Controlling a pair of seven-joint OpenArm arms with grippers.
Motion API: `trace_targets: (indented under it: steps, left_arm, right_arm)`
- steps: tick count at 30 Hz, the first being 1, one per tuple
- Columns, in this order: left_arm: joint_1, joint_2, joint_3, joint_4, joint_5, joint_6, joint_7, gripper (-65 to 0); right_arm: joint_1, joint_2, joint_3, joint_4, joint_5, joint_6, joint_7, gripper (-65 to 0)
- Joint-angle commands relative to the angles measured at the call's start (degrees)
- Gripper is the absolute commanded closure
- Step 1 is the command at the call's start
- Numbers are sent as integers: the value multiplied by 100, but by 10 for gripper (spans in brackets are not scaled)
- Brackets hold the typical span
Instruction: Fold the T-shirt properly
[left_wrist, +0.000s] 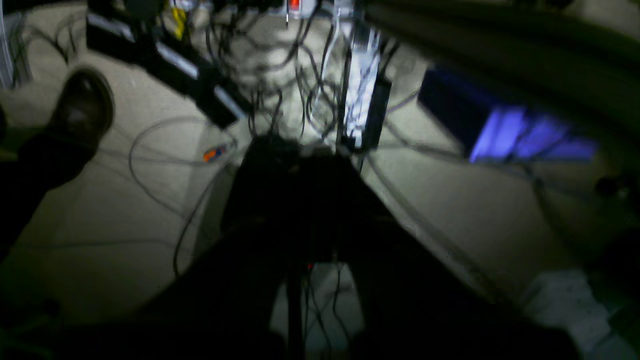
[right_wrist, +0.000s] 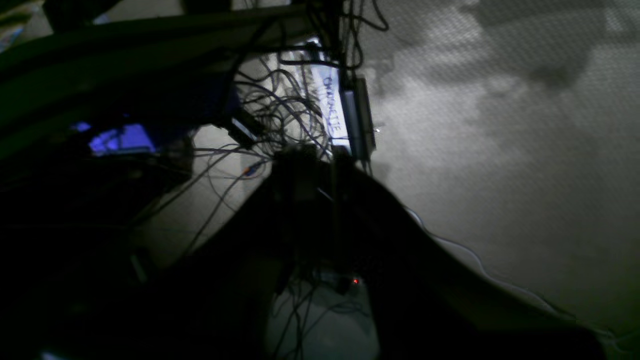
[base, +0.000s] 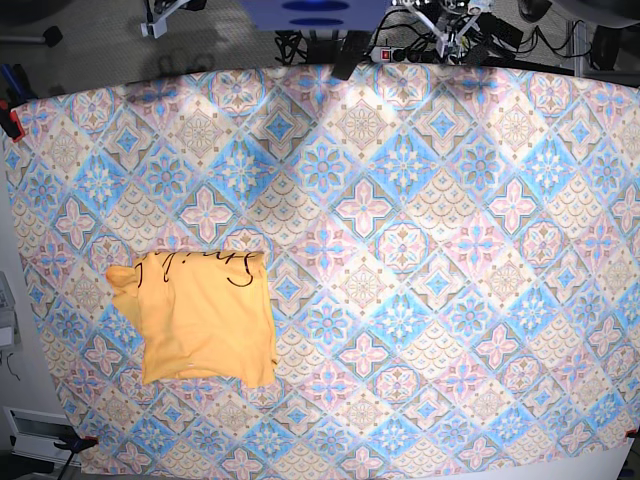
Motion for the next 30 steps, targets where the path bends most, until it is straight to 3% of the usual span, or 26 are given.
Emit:
trace_targets:
  steps: [1,5,11,14,19,23,30]
  left_arm:
    - [194,-19,3,56,-14,-15,30,0]
    - [343,-124,30,-93,-5,-15,-418,0]
    - [-8,-107,144,-1236,4,-15,-1007,0]
    - [-421,-116,645,-2080,4,-15,-1658,0]
    - [-1186,-98,1647,-3425,-5,-7,-2519,0]
    - [-1679,78,2359,-4207,-14,-7,-3029,0]
    - [-1986,192,2887,-4603,-14,-7,-3126,0]
  right_arm:
    - [-99,33,15,0,13,62,14,-55]
    - [-99,-161,15,-9,-5,62,23,-55]
    - [332,-266,-152,-343,-356,62,102,-55]
    - [613,-372,-179,-976,-497,62,674,-55]
    - [1000,-433,-187,-1925,-506,-680,1685,-55]
    - [1149,-679,-187,-2145,-506,-1050,2019,-55]
    - [1149,-1260,-187,-2145,-506,-1261,2239,-55]
